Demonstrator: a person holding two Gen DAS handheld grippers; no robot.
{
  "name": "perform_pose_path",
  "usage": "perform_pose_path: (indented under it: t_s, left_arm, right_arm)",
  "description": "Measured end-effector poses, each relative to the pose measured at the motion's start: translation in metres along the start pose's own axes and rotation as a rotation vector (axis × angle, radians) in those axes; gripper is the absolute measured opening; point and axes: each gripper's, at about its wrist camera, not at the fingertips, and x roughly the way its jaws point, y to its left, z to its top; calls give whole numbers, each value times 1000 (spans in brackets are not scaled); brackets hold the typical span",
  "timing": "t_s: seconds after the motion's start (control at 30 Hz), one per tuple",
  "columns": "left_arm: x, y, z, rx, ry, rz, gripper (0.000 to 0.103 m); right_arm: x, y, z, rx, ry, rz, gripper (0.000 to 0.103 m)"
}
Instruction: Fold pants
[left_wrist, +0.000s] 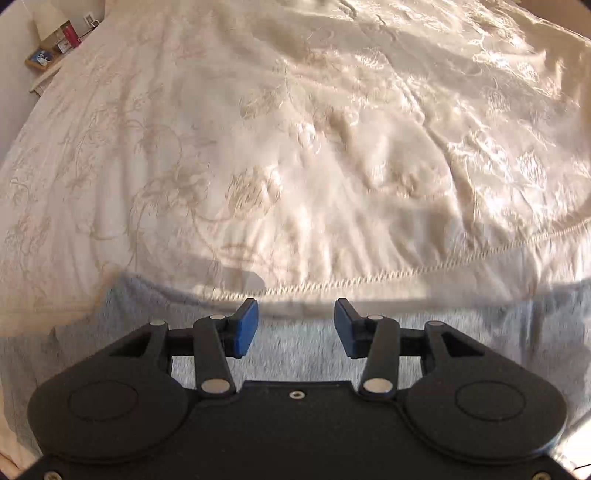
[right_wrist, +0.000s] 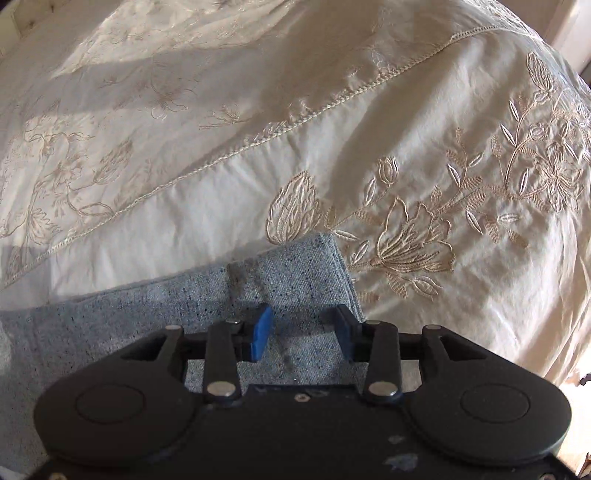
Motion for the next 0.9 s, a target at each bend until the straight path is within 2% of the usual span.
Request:
perform_pose_path:
  t_s: [0.1,0.17,0.23,0.37,0.5,0.63,0.77,0.9]
  left_arm:
    - [28,-12,20,40,15,55,55]
    - [46,-19,23,76,84,100,54]
    - [54,-20,13,99,170,85,52]
    - [26,-7,-20,65,135,36,50]
    - [25,0,-43,35,164,21,50]
    - [32,1,-46,6,208,12,50]
    - [40,3,-46,-18,218,7,51]
    - [40,6,-41,-36,214,2,50]
  right_arm:
    - [-10,7,8,-12,-39,34,41]
    - [-18,17,13,-34,-53,69,41]
    - [-21,27,19,-71,-63,103,41]
    - [-27,52,24,-128,-67,170,41]
    - [-29,83,23,-184,-50,244,41]
    - [-28,117,23,-254,-20,331,41]
    - [-30,167,25,-377,-3,429,41]
    - [-30,214,23,-486,6,478,41]
